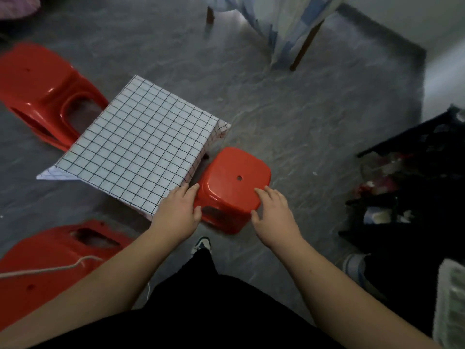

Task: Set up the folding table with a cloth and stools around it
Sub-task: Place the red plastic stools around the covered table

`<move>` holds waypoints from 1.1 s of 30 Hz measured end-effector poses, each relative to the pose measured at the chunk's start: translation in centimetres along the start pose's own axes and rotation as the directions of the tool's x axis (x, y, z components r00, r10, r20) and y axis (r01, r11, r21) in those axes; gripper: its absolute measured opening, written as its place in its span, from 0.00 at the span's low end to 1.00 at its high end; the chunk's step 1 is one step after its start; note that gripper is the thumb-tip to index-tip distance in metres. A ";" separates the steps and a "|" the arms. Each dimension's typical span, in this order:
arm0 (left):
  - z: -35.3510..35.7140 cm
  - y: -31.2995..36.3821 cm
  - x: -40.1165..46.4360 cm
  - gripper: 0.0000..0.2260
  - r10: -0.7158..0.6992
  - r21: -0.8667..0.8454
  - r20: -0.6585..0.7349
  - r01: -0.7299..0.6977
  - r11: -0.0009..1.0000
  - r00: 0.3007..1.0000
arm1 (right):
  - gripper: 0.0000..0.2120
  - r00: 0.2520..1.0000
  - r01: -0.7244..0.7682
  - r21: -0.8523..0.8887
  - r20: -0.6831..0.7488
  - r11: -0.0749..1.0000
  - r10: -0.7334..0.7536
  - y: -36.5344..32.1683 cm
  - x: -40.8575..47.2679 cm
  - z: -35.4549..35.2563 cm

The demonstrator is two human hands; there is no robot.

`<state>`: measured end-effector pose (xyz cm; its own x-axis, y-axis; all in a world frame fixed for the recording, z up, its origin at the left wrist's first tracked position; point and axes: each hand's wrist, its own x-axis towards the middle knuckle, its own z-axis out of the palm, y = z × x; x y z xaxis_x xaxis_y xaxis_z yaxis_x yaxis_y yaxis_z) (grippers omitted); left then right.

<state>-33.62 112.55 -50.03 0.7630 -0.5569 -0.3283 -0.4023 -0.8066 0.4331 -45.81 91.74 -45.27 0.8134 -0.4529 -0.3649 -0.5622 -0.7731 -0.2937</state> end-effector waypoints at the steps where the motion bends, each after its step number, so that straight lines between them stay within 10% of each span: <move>1: 0.1 0.6 0.9 0.29 -0.029 0.000 0.002 0.029 1.000 1.000 | 0.30 1.000 0.017 -0.009 0.016 1.000 -0.017 0.5 1.6 -0.6; 10: 3.5 6.0 8.1 0.29 -0.337 -0.123 -0.064 0.327 0.937 0.939 | 0.30 0.939 0.287 -0.095 0.224 0.953 -0.260 6.9 15.6 -1.9; 18: 14.9 13.1 12.9 0.30 -0.656 -0.204 -0.073 0.632 0.748 0.752 | 0.31 0.744 0.597 -0.069 0.419 0.800 -0.520 14.9 27.0 1.8; 33: 34.7 9.9 24.0 0.53 -0.837 -0.353 -0.068 0.772 0.529 0.543 | 0.50 0.506 0.848 -0.167 0.533 0.502 -0.678 20.0 43.0 16.9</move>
<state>-36.84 84.26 -82.76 0.7855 0.3862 -0.4835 0.5542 -0.7867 0.2719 -24.60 64.36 -81.75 0.7133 0.5315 -0.4569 0.4326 -0.8468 -0.3097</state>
